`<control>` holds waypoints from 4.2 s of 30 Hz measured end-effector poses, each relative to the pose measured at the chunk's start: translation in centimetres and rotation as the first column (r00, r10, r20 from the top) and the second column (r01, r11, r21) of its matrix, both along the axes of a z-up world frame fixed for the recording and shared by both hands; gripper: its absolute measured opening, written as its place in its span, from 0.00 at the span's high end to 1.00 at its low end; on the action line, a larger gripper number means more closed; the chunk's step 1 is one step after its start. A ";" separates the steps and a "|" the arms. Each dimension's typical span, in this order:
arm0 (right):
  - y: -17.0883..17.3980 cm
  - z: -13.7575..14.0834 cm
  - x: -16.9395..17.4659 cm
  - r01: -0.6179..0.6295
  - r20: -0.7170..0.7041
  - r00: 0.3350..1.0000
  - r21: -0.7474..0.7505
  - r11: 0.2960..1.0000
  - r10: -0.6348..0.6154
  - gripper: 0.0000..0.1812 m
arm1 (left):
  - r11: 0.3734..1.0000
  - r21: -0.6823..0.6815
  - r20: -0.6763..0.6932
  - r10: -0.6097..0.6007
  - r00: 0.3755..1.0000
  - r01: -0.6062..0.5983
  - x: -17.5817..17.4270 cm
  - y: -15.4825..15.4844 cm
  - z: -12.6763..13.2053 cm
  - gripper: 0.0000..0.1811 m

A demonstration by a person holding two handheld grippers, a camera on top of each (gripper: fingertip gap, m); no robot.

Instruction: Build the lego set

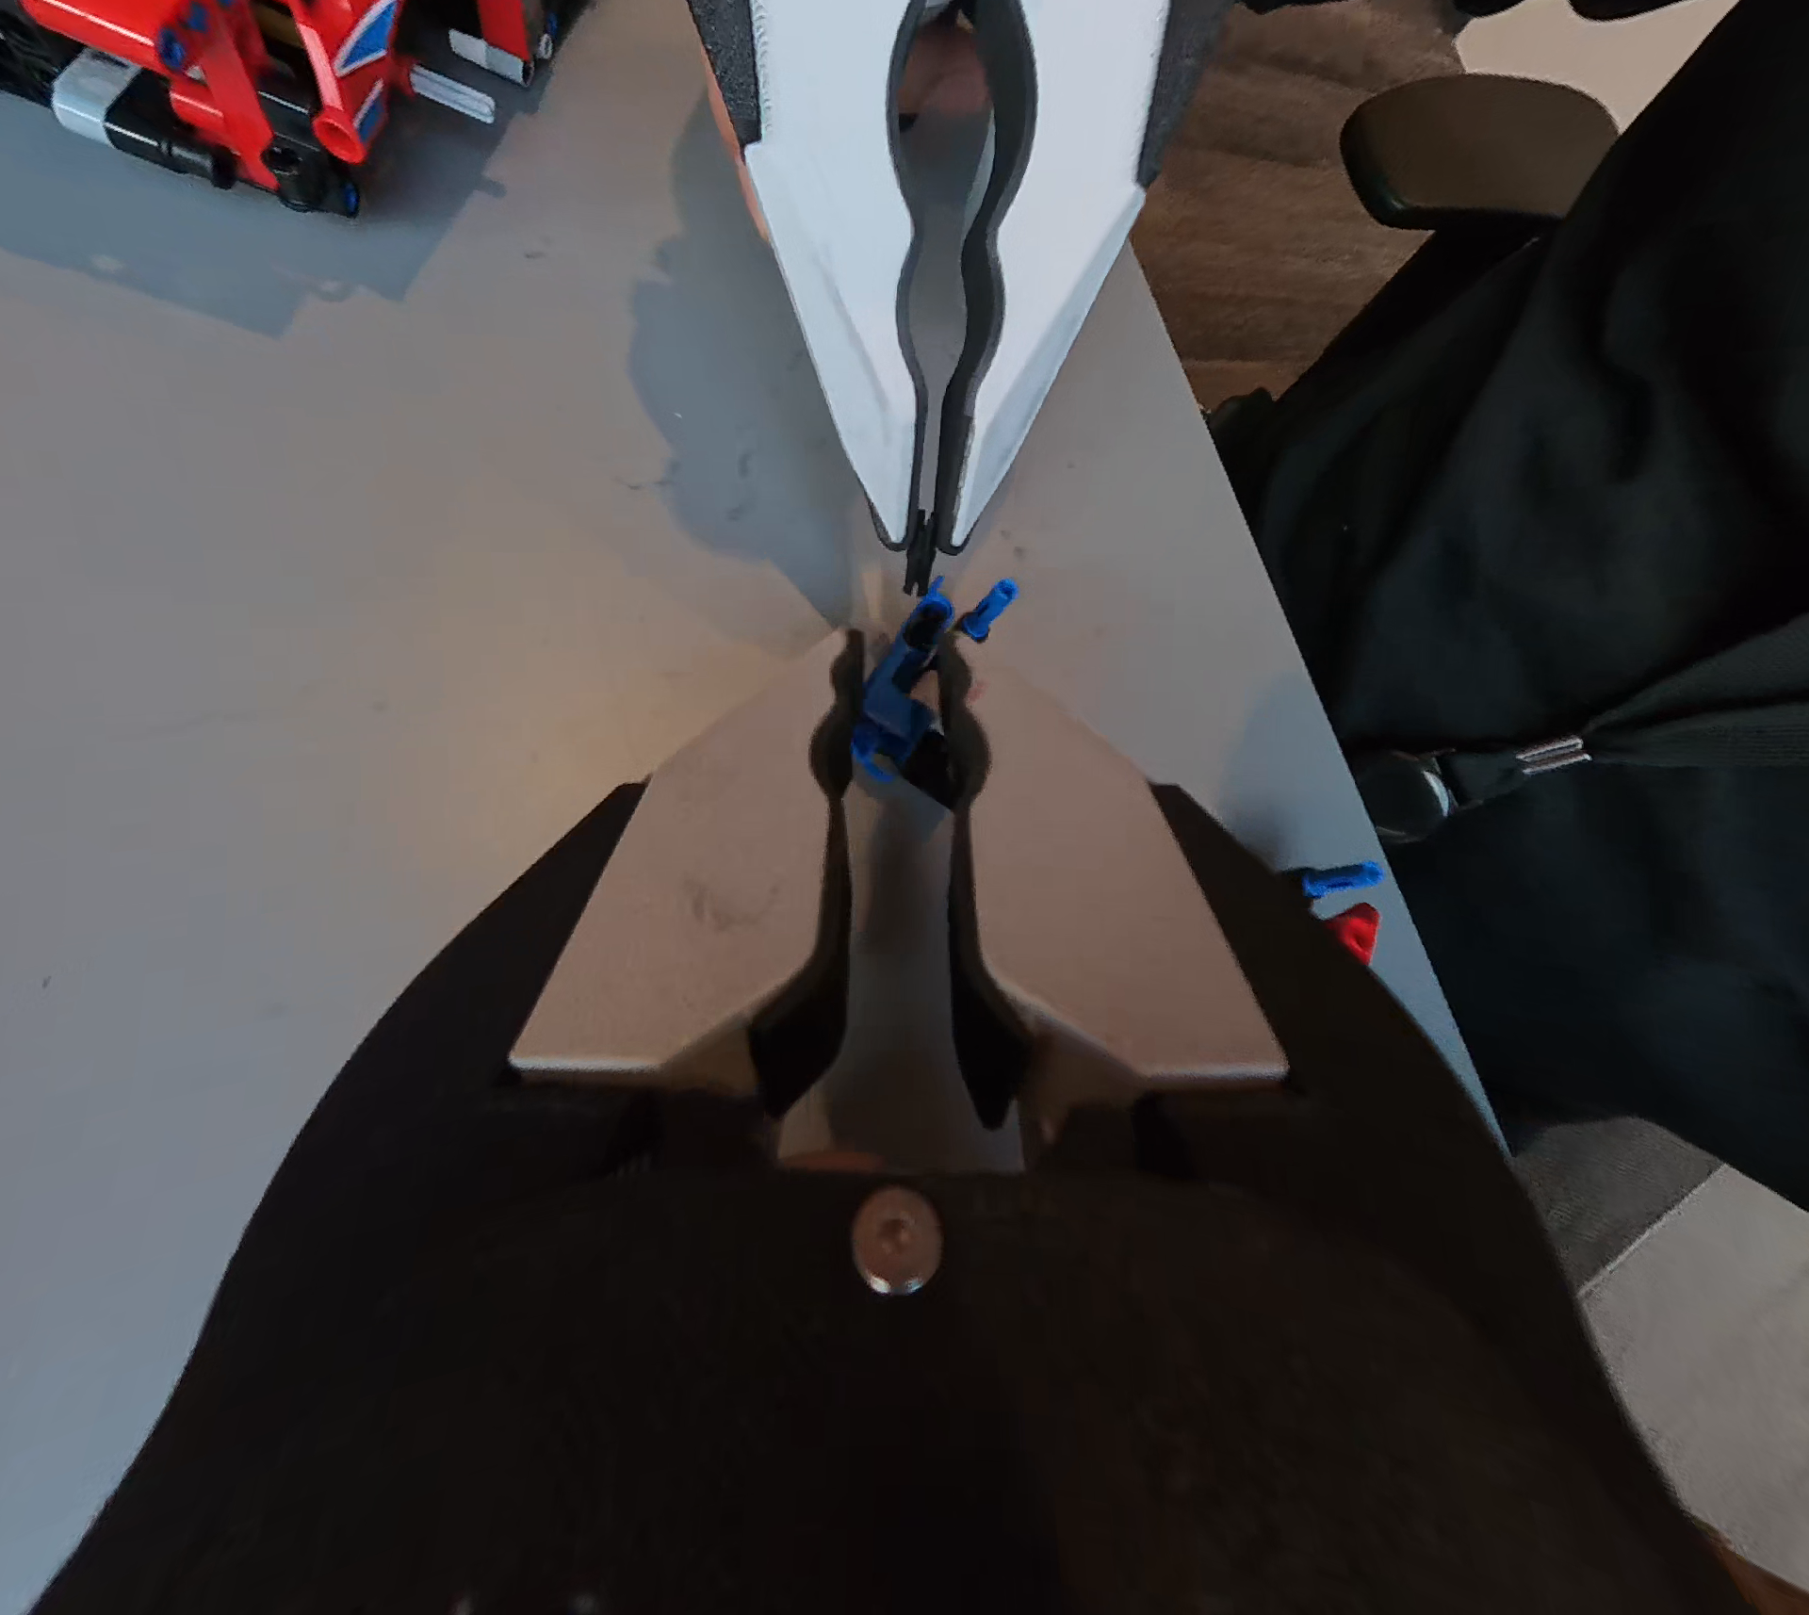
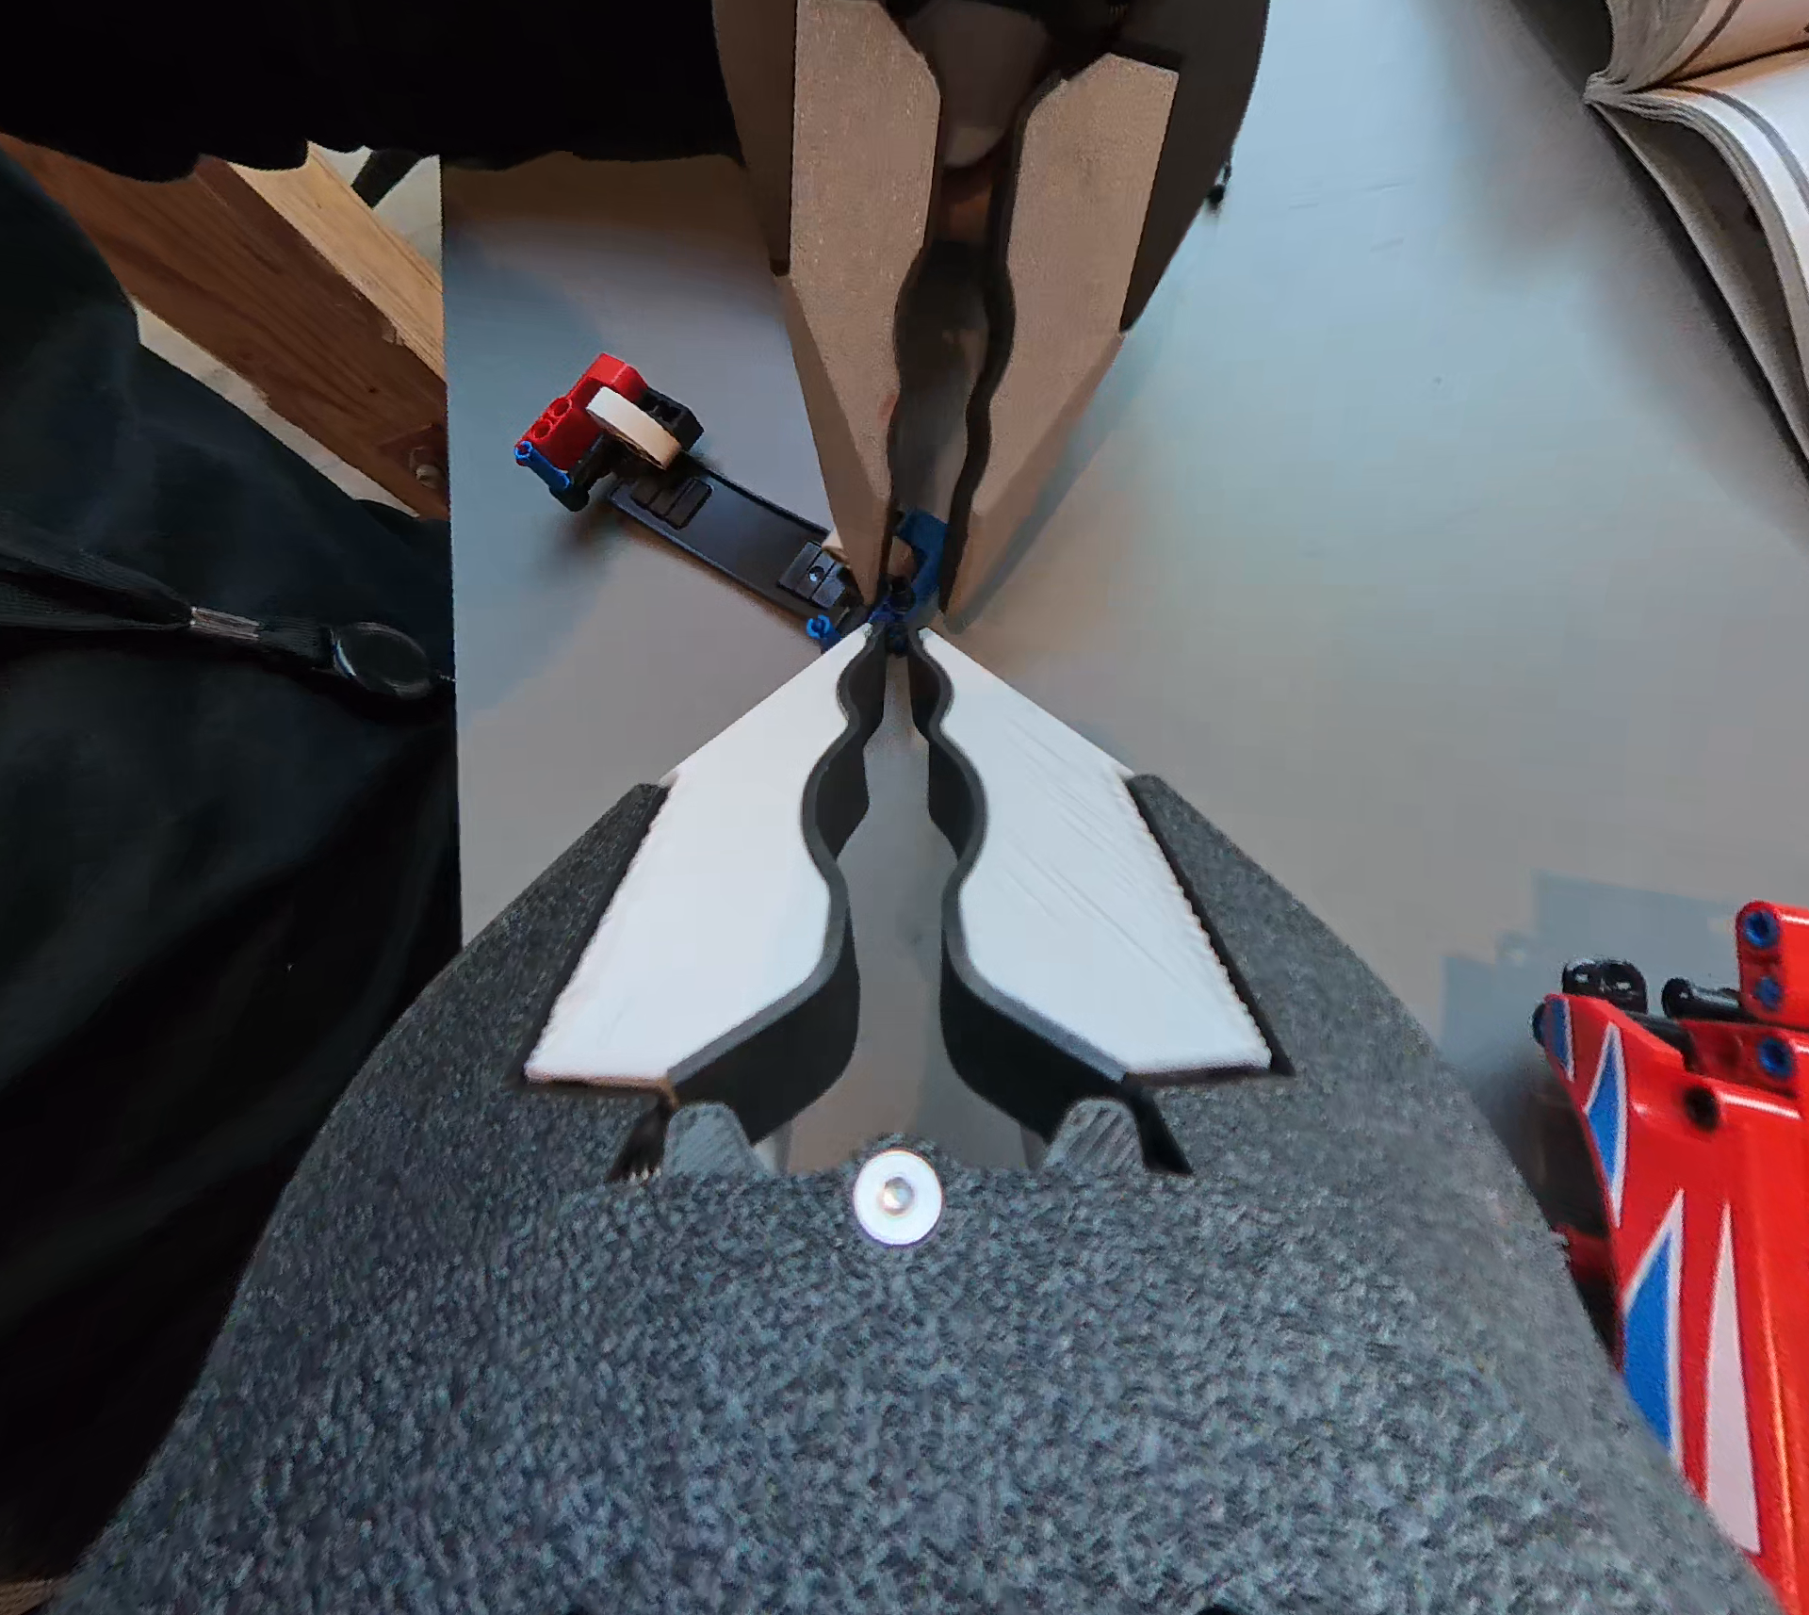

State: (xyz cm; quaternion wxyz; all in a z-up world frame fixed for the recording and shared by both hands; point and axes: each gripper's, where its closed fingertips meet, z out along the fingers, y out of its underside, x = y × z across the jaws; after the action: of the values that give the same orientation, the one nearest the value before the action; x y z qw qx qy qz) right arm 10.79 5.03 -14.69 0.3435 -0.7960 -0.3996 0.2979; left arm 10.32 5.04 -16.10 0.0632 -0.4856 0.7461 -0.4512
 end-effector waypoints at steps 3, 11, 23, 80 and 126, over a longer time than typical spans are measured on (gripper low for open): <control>-0.1 0.2 -0.1 -0.009 0.019 1.000 0.013 1.000 0.009 0.98 | 1.000 -0.012 -0.009 -0.018 1.000 0.018 -0.1 -0.3 -0.1 0.93; -1.0 -0.4 -0.5 -0.065 0.115 0.991 0.013 0.998 0.063 0.98 | 0.998 0.010 0.011 -0.067 0.998 0.067 -0.5 -0.9 0.0 0.97; -0.3 1.2 -1.0 0.058 0.222 0.970 0.178 0.982 -0.097 0.98 | 0.942 0.181 0.078 0.274 0.959 -0.284 -0.8 0.2 0.0 0.97; 1.1 0.1 -2.1 -0.126 0.179 0.974 -0.062 0.990 0.135 0.98 | 0.976 0.038 -0.075 0.218 0.973 -0.215 -2.1 -0.3 -0.5 0.94; 0.4 -0.2 -3.5 -0.338 0.401 0.857 -0.037 0.940 0.324 0.98 | 0.955 0.179 0.100 0.222 0.970 -0.237 -2.1 -0.1 -0.3 0.98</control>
State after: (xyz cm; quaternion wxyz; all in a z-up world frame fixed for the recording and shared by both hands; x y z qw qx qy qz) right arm 7.28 5.46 -14.89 0.2114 -0.7534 -0.5974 0.1758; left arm 8.17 4.95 -16.39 0.1904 -0.5424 0.7213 -0.3864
